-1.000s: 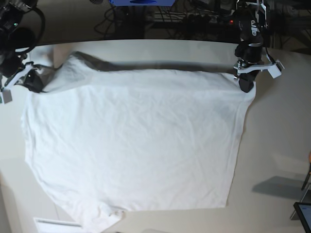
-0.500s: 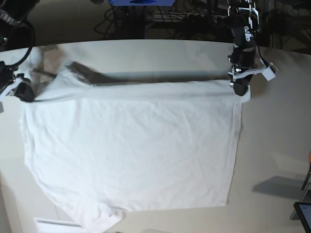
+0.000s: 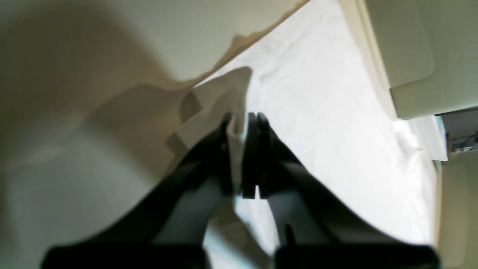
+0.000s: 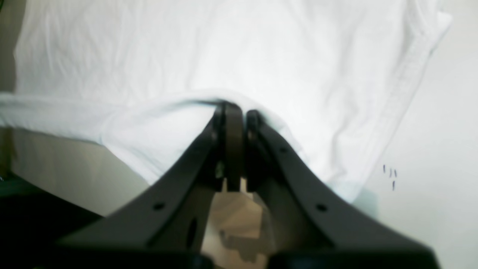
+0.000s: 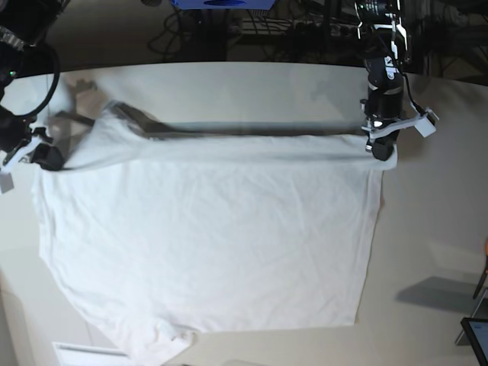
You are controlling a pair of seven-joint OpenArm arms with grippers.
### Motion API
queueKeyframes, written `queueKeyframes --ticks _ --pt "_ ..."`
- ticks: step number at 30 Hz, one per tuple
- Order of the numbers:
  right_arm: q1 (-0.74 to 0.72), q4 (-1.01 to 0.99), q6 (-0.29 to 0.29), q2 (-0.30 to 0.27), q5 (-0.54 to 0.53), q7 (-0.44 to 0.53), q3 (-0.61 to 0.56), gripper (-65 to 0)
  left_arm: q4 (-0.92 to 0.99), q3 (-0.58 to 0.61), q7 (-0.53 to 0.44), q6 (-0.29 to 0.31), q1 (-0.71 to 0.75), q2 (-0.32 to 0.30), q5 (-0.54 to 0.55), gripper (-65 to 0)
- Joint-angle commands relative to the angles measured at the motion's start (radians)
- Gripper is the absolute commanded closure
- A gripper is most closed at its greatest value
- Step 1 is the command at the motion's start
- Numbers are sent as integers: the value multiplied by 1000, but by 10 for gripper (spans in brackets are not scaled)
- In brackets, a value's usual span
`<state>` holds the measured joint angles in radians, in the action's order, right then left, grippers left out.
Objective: Fold the T-shirt properly
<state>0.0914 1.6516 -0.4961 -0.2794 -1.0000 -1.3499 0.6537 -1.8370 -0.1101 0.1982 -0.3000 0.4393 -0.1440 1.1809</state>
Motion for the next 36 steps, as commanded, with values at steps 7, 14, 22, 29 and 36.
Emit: queueKeyframes --ticks 7,14,22,29,36 --pt "-41 12 15 -22 -21 22 4 0 12 -4 -22 5 -52 -33 90 0" --pt "-78 -84 17 -24 -20 22 1 0 63 -6 -22 -32 -109 -30 92 0" --pt "-104 -126 17 -25 -7 23 1 0 110 -1 -22 -74 -176 -33 90 0" --pt "-132 -141 17 -19 74 23 1 0 155 2 -21 -80 -216 -32 90 0" --pt "-132 -161 17 -19 73 23 -64 -17 217 45 -21 -80 -216 -45 89 0"
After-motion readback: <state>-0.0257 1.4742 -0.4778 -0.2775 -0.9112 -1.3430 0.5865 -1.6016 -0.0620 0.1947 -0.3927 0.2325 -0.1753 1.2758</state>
